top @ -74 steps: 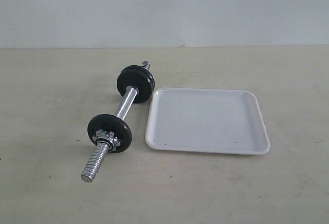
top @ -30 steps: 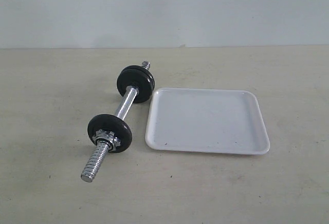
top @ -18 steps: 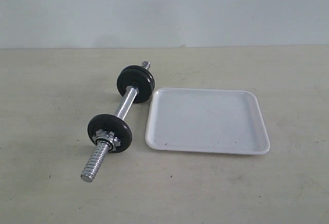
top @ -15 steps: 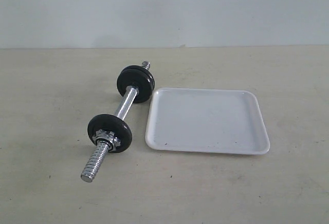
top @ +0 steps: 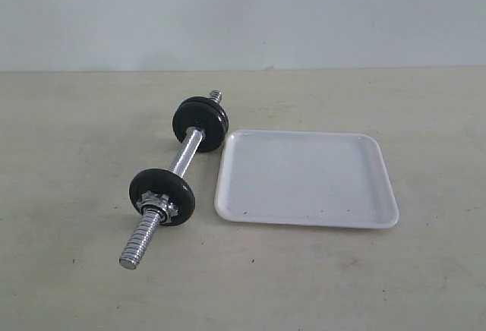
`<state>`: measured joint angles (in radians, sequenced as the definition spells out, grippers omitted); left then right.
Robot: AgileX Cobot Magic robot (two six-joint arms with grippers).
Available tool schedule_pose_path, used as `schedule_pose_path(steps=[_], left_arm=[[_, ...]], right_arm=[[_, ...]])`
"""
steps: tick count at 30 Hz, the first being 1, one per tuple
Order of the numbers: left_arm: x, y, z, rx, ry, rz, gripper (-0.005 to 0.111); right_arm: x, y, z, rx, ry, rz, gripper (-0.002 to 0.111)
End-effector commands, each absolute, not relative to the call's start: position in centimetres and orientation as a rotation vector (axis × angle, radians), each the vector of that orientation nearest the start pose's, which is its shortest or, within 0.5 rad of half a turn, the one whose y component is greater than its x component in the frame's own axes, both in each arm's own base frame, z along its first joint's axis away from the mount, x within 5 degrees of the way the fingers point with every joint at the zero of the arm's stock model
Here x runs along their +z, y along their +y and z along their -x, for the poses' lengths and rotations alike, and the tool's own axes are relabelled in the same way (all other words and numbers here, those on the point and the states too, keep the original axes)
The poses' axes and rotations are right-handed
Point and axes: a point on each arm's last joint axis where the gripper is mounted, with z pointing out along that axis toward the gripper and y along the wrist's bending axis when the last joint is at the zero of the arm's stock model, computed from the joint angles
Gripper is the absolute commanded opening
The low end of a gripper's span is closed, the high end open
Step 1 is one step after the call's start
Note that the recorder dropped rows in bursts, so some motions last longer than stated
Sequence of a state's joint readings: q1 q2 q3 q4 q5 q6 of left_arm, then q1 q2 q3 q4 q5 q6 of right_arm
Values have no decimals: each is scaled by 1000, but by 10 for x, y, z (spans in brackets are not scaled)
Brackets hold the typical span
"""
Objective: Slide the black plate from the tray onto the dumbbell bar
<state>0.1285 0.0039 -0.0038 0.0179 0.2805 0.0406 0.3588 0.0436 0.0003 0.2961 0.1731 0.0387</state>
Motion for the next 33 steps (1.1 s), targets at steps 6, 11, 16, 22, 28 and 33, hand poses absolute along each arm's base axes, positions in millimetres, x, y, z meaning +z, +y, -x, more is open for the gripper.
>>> schedule_pose_path(steps=[6,11,16,22,28,33], left_arm=[[188,7,-54,55,1753,166,4],[188,7,-54,57,1754,164,4],[188,7,-54,57,1754,164,4],[188,7,-54,69,1755,148,4],[188,7,-54,73,1760,129,4],[188,5,-55,90,1762,70,4]], right_arm=[[197,25,-54,557,1712,57,0],[197,25,-54,557,1712,57,0],[197,25,-54,557,1712,57,0],[197,25,-54,557,1712,57,0],[197,25,-54,557,1712,57,0],[197,25,-54,557,1712,57,0]])
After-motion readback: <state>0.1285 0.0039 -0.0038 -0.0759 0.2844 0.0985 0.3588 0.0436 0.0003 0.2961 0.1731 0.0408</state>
